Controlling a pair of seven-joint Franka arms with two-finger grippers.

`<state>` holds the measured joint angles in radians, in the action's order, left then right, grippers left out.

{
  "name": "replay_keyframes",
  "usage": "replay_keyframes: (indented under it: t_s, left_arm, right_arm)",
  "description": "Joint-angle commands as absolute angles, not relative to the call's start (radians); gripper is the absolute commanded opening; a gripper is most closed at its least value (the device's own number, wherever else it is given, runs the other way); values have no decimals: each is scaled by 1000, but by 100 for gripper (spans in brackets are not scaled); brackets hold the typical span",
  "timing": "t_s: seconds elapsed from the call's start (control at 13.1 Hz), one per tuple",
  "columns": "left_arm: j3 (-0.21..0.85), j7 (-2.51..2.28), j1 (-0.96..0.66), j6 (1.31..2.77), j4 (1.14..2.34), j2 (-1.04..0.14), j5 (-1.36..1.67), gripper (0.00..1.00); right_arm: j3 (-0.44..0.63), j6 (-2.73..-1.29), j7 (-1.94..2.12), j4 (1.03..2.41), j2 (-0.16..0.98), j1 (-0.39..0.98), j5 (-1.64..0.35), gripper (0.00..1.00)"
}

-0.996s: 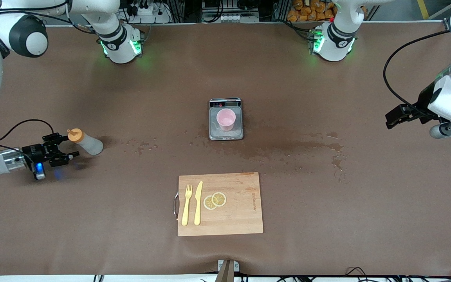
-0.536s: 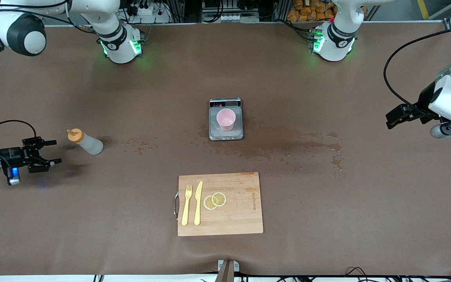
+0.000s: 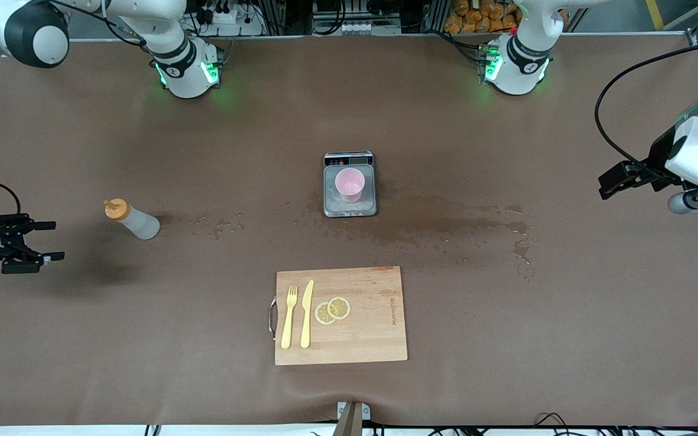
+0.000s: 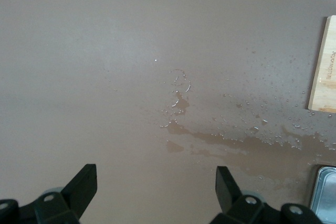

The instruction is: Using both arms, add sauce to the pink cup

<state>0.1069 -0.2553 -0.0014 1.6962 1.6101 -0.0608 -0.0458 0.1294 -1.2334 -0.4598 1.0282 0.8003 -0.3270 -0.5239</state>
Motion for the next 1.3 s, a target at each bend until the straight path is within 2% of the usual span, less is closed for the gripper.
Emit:
replay_keyframes:
  t_s: [0.0,0.23,0.38,0.77,1.0,1.23]
  left_arm:
    - [104,-230,5,1703,1626,-49,-8,100]
    - [104,-230,17,1704,1628,-52,9,100]
    - [104,-230,17,1704,1628,-54,11,100]
    - [104,-230,18,1713,1635,-57,12,100]
    - [104,-230,18,1717,1635,-57,11,100]
    - [104,-230,18,1717,1635,-57,11,100]
  right_arm:
    - [129,-1233,-469,1046,688,-235,-423,100]
    - [129,-1239,-469,1060,595,-146,-335,100]
    - [127,-1287,-453,1127,507,-101,-284,100]
    - [127,-1648,-254,1616,137,-5,-209,100]
    - [127,-1648,-135,1626,46,38,-98,100]
    - [123,-1583,-72,1525,29,41,-104,100]
